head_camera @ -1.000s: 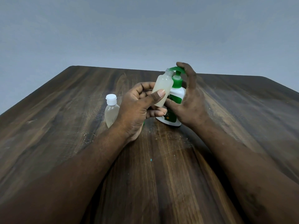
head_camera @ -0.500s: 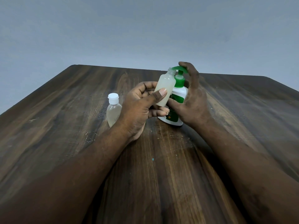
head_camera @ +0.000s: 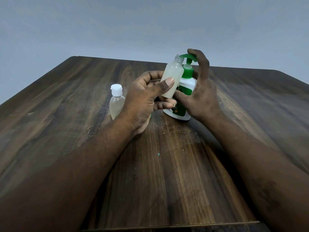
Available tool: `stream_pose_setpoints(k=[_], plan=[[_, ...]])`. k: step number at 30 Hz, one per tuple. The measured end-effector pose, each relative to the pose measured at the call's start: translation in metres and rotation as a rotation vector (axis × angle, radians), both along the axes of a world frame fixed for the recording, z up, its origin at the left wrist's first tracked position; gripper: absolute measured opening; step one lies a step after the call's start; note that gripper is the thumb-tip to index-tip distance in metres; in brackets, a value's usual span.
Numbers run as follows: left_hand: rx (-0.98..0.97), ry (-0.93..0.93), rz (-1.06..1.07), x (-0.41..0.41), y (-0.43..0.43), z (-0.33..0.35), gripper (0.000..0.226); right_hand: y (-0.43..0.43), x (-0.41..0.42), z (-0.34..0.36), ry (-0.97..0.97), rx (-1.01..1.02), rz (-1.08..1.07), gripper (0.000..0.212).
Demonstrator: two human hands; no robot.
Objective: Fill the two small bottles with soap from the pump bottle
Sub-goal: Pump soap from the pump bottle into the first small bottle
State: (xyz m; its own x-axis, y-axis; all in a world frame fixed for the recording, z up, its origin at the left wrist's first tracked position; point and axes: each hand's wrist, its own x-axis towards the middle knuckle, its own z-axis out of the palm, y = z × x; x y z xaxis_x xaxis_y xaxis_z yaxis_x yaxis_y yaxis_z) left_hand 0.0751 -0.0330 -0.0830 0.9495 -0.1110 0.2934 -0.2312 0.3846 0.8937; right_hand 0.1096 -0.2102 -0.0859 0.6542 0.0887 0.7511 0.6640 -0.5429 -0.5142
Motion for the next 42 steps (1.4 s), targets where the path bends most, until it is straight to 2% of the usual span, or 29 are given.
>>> stream_pose_setpoints(k=[5,11,19,24,32,37,42], plan=[[-0.005,0.004,0.001,-0.0004,0.0002,0.0003,0.031,-0.0002,0.0014,0.0003,-0.007,-0.005,0.009,0.095],[0.011,0.012,-0.006,-0.0017,-0.0008,-0.0010,0.027,-0.0024,0.0031,-0.0008,-0.032,-0.006,0.006,0.085],[-0.004,0.009,-0.009,-0.0007,0.0006,-0.0011,0.031,-0.0018,0.0031,-0.0012,-0.019,-0.011,0.012,0.096],[-0.013,0.008,-0.010,-0.0018,0.0005,-0.0001,0.034,-0.0037,0.0044,-0.0030,-0.024,-0.005,0.018,0.093],[-0.004,0.025,-0.012,-0.0033,-0.0004,-0.0012,0.027,-0.0030,0.0066,-0.0050,-0.023,-0.002,0.009,0.087],[-0.024,0.022,-0.024,-0.0031,0.0003,0.0008,0.034,-0.0031,0.0043,-0.0020,-0.029,-0.016,0.023,0.097],[-0.033,0.016,-0.025,-0.0035,0.0008,0.0015,0.038,-0.0041,0.0063,-0.0039,-0.029,-0.008,0.019,0.093]])
